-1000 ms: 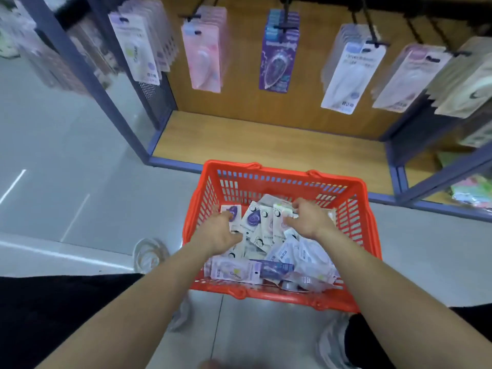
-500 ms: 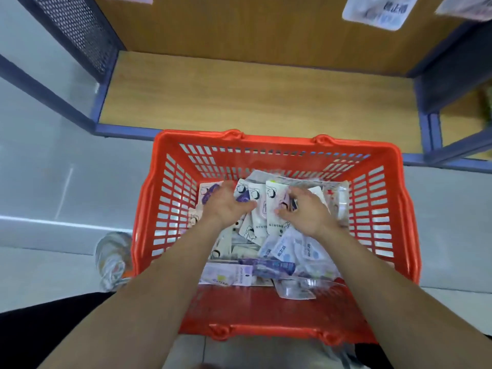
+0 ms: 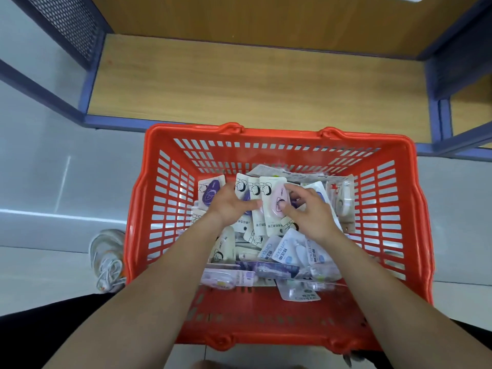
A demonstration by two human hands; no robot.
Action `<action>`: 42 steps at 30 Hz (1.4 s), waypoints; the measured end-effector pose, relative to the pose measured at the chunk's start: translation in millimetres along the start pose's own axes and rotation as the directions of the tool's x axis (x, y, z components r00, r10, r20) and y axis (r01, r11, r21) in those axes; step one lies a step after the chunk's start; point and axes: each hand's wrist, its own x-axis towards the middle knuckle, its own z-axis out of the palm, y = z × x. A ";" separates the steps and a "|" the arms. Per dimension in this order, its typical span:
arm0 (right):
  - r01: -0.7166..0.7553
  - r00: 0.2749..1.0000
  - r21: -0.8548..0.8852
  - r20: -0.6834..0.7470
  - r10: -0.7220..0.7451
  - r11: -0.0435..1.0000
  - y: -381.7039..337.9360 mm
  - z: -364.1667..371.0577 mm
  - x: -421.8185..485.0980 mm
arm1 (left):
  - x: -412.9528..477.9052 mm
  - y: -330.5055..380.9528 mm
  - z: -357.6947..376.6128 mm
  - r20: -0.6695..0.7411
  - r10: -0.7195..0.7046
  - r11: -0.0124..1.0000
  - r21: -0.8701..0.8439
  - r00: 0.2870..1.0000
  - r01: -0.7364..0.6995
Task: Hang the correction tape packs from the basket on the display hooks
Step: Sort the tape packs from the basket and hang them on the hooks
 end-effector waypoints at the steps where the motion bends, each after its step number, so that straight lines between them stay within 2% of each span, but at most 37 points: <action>1: -0.002 1.000 -0.002 0.003 0.002 1.000 0.8 0.6 0.8 | -2.6 0.2 -0.9 -0.003 0.004 1.000 -0.017 1.000 -0.004; 3: -0.011 0.999 0.040 0.031 0.010 0.999 -1.5 1.6 0.8 | -4.1 -3.0 -1.7 -0.018 0.007 0.998 -0.058 1.000 -0.008; 6: -0.073 0.989 0.293 0.145 0.031 0.953 -14.6 5.9 -1.3 | -13.6 -2.5 -8.1 -0.070 0.018 0.989 -0.143 0.997 -0.028; 8: -0.106 0.978 0.367 0.207 0.030 0.924 -24.5 14.2 -1.6 | -16.0 -8.6 -17.7 -0.102 0.013 0.978 -0.206 0.995 -0.034; 12: -0.057 0.973 0.320 0.229 -0.019 0.946 -41.8 32.1 -4.0 | -31.2 -8.8 -34.6 -0.152 0.068 0.954 -0.278 0.986 -0.109; 14: -0.026 0.968 0.357 0.243 -0.066 0.934 -46.2 39.2 -4.6 | -35.1 -7.0 -37.5 -0.156 0.046 0.937 -0.336 0.987 -0.097; 16: 0.012 0.967 0.368 0.234 -0.106 0.930 -51.0 42.1 -5.3 | -42.3 -2.0 -35.8 -0.118 0.017 0.920 -0.386 0.993 -0.062; 20: 0.032 0.966 0.352 0.228 -0.119 0.935 -52.4 35.7 -3.9 | -47.4 -1.5 -35.5 -0.021 0.070 0.906 -0.417 0.997 -0.072; 23: 0.046 0.963 0.282 0.241 -0.117 0.958 -51.3 29.8 -1.8 | -39.1 -7.0 -35.3 0.040 0.084 0.954 -0.292 0.996 -0.069; 26: 0.035 0.970 0.229 0.226 -0.088 0.973 -49.2 24.7 4.8 | -31.4 -9.9 -34.9 -0.081 0.032 0.949 -0.312 0.996 -0.056; 30: 0.028 0.985 0.066 0.167 -0.039 0.997 -27.3 14.0 11.0 | -26.9 -14.7 -45.3 -0.212 -0.020 0.951 -0.305 0.977 -0.047; 34: 0.162 0.963 -0.178 0.244 -0.116 0.971 -26.5 15.9 13.7 | -25.8 -15.7 -45.1 -0.241 -0.025 0.952 -0.302 0.970 -0.050; 38: 0.133 0.934 -0.025 0.338 -0.117 0.991 -35.2 17.6 13.4 | -24.4 -18.7 -45.5 -0.238 -0.043 0.945 -0.324 0.970 -0.038; 42: 0.276 0.897 -0.297 0.422 -0.133 0.914 -32.0 25.9 6.9 | -24.2 -18.3 -46.1 -0.237 -0.048 0.943 -0.332 0.970 -0.035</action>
